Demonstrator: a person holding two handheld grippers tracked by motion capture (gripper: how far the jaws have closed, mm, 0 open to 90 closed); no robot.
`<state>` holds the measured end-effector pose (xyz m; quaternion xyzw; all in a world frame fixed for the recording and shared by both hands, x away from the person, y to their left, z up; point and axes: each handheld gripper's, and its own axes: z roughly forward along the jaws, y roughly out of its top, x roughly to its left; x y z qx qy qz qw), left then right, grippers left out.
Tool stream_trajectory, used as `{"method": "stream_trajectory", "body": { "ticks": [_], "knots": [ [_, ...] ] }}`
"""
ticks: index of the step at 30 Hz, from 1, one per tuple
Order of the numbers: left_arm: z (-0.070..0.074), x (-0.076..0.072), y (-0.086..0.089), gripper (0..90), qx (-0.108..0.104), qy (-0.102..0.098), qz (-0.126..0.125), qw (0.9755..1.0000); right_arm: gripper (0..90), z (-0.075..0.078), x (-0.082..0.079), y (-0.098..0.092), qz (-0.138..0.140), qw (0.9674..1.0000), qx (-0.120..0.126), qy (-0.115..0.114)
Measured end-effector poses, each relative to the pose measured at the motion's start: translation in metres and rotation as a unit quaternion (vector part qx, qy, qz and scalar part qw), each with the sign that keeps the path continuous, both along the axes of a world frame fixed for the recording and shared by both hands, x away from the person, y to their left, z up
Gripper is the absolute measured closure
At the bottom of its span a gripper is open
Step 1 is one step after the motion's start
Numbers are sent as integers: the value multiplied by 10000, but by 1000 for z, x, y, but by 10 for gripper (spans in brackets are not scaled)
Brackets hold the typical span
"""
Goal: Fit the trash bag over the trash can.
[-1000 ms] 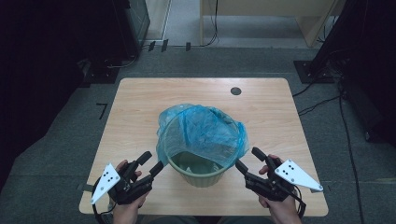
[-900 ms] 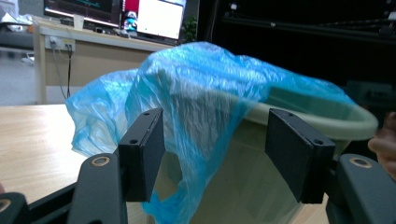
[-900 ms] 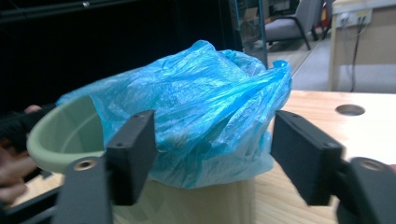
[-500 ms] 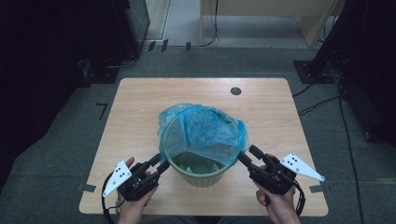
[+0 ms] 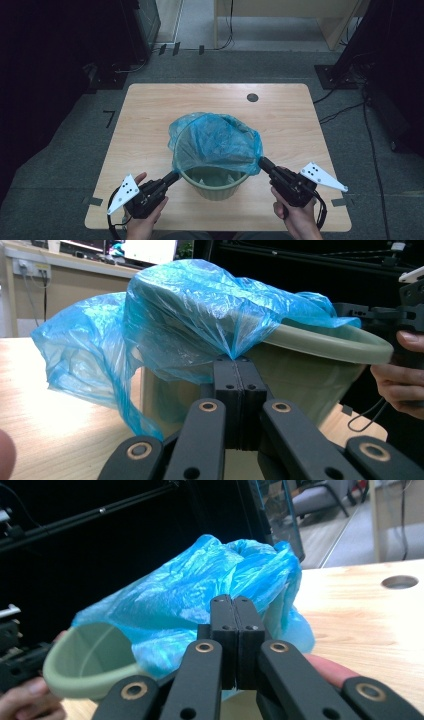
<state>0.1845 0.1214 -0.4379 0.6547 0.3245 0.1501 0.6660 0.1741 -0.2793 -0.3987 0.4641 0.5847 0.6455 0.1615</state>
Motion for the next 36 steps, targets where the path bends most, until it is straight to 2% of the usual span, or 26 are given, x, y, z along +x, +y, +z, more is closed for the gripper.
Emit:
{"method": "stream_trajectory", "body": {
  "ticks": [4, 6, 8, 12, 14, 16, 18, 19, 21, 23, 26, 28, 31, 33, 36],
  "knots": [
    [-4, -8, 0, 900, 99, -42, -60, 9999, 900, -3, -12, -2, -245, 9989, -325, -250],
    [-6, -13, -1, 900, 156, -83, -94, 9998, 900, -7, -17, -3, -287, 9986, -323, -292],
    [-7, -19, -3, 900, 269, -151, -96, 9995, 900, -12, -22, 0, -343, 9978, -466, -320],
    [-11, -29, -1, 900, 252, -78, -291, 9992, 900, -19, -31, 9, -355, 9956, -775, -391],
    [-16, -34, -1, 900, 361, -8, -343, 9988, 900, -21, -33, 12, -366, 9943, -915, -407],
    [-22, -35, -1, 900, 551, 89, -293, 9980, 900, -24, -33, 14, -297, 9947, -919, -365],
    [-24, -34, -4, 900, 652, 126, -280, 9974, 900, -28, -34, 18, -239, 9942, -992, -325],
    [-25, -34, -6, 900, 720, 127, -283, 9969, 900, -30, -34, 20, -217, 9933, -1082, -330],
    [-27, -35, -8, 900, 742, 167, -372, 9964, 900, -35, -36, 26, -232, 9901, -1338, -346],
    [-29, -35, -9, 900, 853, 223, -423, 9952, 900, -41, -36, 29, -260, 9865, -1584, -335],
    [-36, -30, -8, 900, 905, 453, -495, 9936, 900, -50, -31, 26, -246, 9874, -1560, -110],
    [-42, -26, -7, 900, 925, 619, -486, 9926, 900, -57, -27, 24, -278, 9867, -1600, 22],
    [-50, -22, -9, 900, 1145, 853, -441, 9888, 900, -67, -23, 24, -294, 9845, -1716, 193],
    [-57, -18, -10, 900, 1345, 1094, -434, 9839, 900, -75, -20, 24, -367, 9808, -1888, 324],
    [-67, -12, -10, 900, 1409, 1481, -431, 9779, 900, -88, -13, 19, -399, 9781, -1924, 689]
  ]
}}
